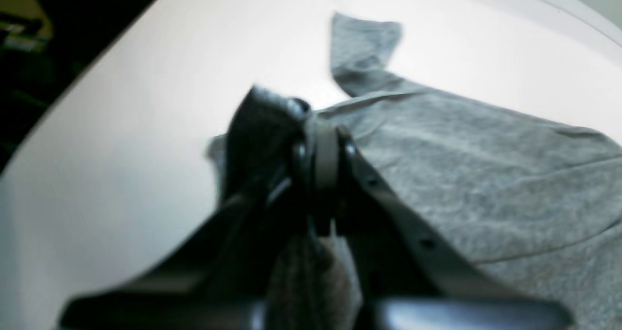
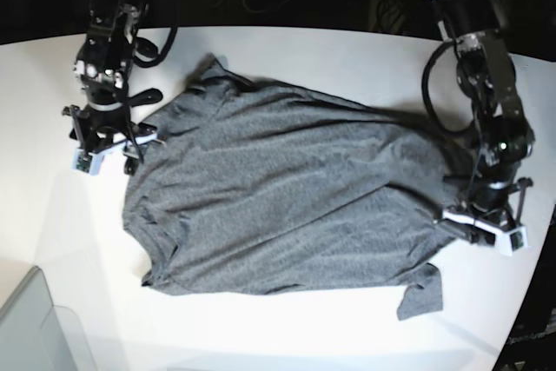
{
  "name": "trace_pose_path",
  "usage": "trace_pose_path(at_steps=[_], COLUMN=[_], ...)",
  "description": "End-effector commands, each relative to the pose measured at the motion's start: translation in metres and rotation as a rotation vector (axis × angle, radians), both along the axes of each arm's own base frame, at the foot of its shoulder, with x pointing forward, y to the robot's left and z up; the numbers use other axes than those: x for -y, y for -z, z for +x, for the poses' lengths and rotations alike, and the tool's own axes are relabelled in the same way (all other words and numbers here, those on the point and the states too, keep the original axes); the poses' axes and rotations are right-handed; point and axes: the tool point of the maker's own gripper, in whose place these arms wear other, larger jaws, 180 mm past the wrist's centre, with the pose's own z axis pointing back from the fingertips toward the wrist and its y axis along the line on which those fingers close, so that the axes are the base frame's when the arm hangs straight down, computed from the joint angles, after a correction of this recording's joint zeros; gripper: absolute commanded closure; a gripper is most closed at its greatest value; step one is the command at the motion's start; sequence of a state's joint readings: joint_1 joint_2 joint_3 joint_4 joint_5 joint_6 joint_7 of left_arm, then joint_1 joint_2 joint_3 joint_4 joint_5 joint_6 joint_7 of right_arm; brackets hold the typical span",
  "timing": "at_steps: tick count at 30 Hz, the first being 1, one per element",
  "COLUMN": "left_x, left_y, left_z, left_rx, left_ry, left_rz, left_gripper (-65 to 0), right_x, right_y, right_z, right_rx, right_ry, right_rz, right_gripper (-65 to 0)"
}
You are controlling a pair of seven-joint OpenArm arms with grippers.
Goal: Layout the t-shirt on the table in an organized manner, then fold the t-shirt properly
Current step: 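Grasp the shirt hem corner with the left gripper and pull it outward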
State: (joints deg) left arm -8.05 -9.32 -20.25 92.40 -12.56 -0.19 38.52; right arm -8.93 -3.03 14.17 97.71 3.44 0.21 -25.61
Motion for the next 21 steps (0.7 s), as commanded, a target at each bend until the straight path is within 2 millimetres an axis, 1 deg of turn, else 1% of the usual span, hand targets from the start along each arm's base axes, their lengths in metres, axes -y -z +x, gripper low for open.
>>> trace_pose_path(at_steps=[1,5,8,10,11,13,14,16,17,19,21], left_x=[0.004,0.036,0.06,0.074,0.076,0.08,0.085,0.09,0.088,0.085,0.075], left_y=[-0.02,-0.014,0.009,0.033,0.045,0.06,0.064,0.065,0.066,0.057,0.054], left_z=[0.019,0.066,0.093,0.102,0.103,0.105,0.105,0.105,0.102,0.097,0.082], left_rx=[0.059,0.015,-0.081,-0.171,-0.209,-0.267,-0.281,-0.28,-0.277,-0.239,-0.202], left_ry=[0.016,0.099,0.164,0.201,0.209,0.219,0.225,0.229,0.228,0.23,0.209], left_rz=[0.015,-0.007,-0.004,0.01,0.013,0.009,0.002,-0.002,-0.005,0.011,0.008], left_gripper=[-0.4,-0.5,-0.7,-4.0,-7.0,-16.0,-21.5,-29.4,-32.5,-34.2,-34.2], right_x=[0.002,0.002,0.002,0.002,0.002,0.002,0.002,0.002,0.002,0.001,0.001], right_y=[-0.012,-0.011,-0.01,-0.009,-0.009,-0.008,-0.006,-0.006,-0.006,-0.005,-0.005], right_z=[0.006,0.006,0.004,0.003,0.003,0.002,0.0,0.0,0.0,-0.002,-0.002], right_rx=[0.043,0.041,0.035,0.033,0.033,0.029,0.025,0.024,0.024,0.021,0.021], right_ry=[0.001,0.001,0.0,0.0,0.0,0.001,0.001,0.001,0.001,0.001,0.001], right_rz=[-0.013,-0.014,-0.014,-0.014,-0.014,-0.012,-0.011,-0.008,-0.008,-0.007,-0.007], right_gripper=[-37.7,-37.7,-37.7,-37.7,-37.7,-37.7,-37.7,-37.7,-37.7,-37.7,-37.7])
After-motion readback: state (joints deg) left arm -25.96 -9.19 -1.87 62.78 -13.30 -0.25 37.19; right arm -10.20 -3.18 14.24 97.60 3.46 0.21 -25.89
